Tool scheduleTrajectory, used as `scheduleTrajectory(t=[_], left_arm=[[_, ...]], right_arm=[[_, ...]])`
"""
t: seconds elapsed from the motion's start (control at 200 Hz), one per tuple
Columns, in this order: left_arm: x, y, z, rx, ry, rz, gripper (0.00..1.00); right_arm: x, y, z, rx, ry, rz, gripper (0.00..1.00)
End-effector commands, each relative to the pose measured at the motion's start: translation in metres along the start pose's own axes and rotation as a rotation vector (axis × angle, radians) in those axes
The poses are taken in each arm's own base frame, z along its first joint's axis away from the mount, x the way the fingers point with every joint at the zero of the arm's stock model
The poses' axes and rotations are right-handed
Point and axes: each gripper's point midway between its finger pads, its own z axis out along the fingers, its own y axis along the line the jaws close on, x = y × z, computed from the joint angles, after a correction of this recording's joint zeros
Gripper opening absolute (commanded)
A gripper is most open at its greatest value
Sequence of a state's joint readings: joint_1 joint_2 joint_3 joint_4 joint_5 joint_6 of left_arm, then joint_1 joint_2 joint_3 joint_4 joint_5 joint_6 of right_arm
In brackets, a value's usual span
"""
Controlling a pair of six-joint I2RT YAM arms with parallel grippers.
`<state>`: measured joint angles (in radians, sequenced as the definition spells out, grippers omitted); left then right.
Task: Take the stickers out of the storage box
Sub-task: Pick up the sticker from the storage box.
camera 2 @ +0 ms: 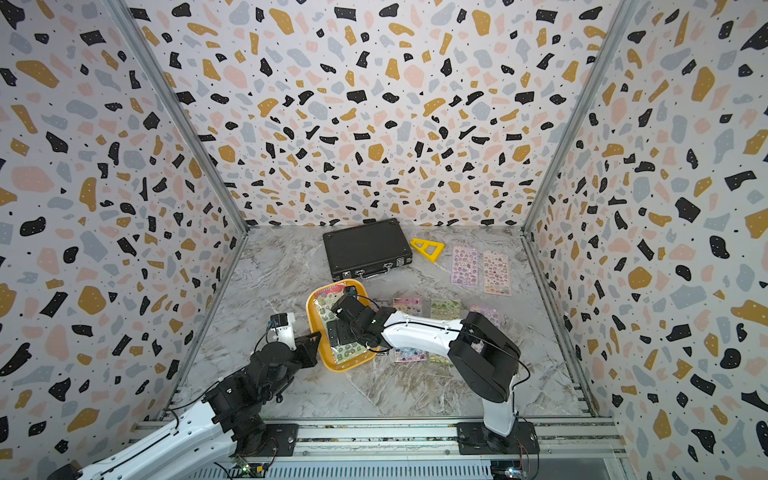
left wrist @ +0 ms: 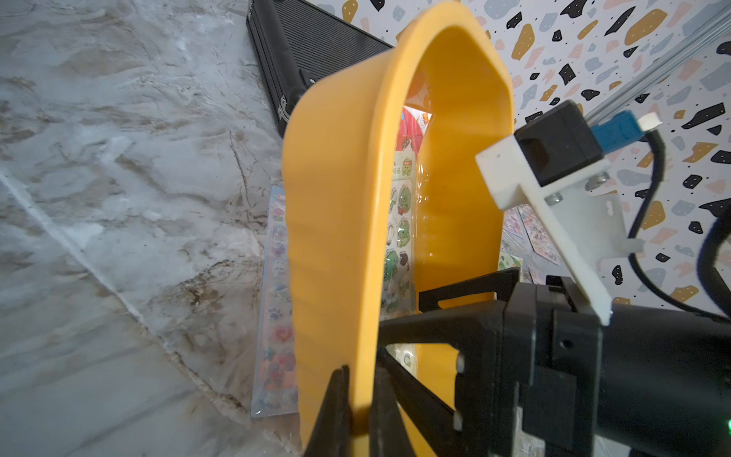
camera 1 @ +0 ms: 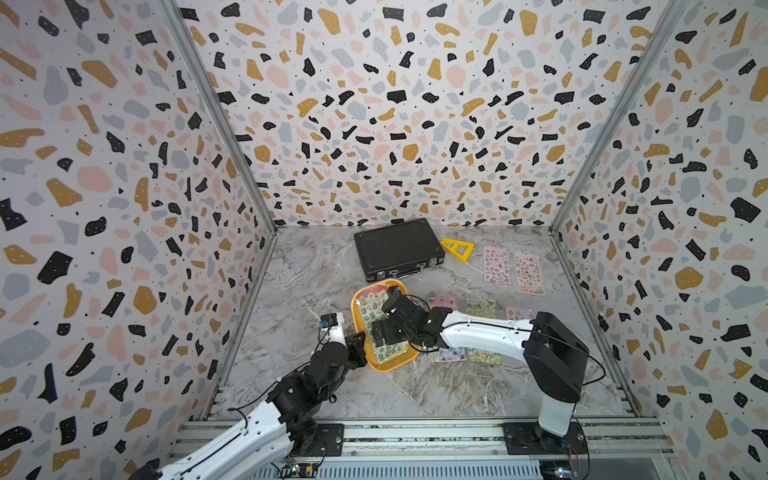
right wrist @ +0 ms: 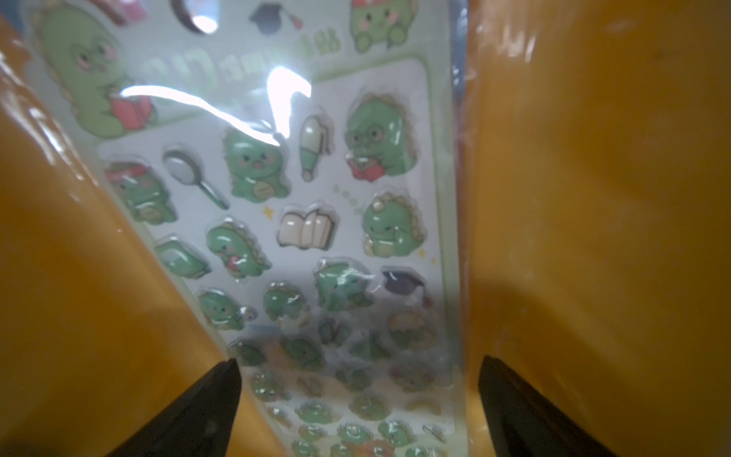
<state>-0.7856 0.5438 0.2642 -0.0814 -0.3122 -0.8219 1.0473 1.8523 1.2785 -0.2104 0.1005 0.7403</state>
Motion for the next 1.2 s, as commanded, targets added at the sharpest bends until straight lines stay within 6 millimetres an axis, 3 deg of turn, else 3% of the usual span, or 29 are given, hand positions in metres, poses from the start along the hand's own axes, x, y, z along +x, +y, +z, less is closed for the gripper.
scheduleTrajectory(t=[0.0,0.12,0.195,0.4,0.531,0.771,0.876,1.081,1.196], left_arm=[[-0.035,-0.047,-0.015,0.219,-0.120,-0.065,0.00],[-0.038,-0.050,-0.019,0.251,-0.139,-0.078,0.00],[-0.039,-0.051,-0.021,0.265,-0.150,-0.082,0.00],[-0.040,-0.048,-0.021,0.248,-0.155,-0.080,0.00],[-0.040,-0.043,-0.020,0.223,-0.153,-0.081,0.00],[-0.038,-0.035,-0.017,0.171,-0.150,-0.086,0.00],[-0.038,-0.034,-0.015,0.160,-0.146,-0.086,0.00],[-0.037,-0.033,-0.014,0.159,-0.144,-0.091,0.00],[-0.037,-0.033,-0.015,0.160,-0.149,-0.092,0.00]], right_arm=[[-0.002,-0.030,0.009,0.099,0.004,0.045,0.99],[0.001,-0.016,0.013,0.018,0.023,0.046,0.99],[0.002,-0.002,0.012,-0.066,0.034,0.043,0.92],[0.004,0.021,-0.012,-0.222,0.029,0.044,0.77],[0.011,0.018,-0.029,-0.234,0.053,0.031,0.64],[0.024,0.016,-0.050,-0.290,0.092,0.040,0.53],[0.029,0.008,-0.050,-0.283,0.111,0.064,0.42],[0.038,-0.006,-0.042,-0.267,0.150,0.120,0.37],[0.038,-0.005,-0.041,-0.328,0.146,0.168,0.27]])
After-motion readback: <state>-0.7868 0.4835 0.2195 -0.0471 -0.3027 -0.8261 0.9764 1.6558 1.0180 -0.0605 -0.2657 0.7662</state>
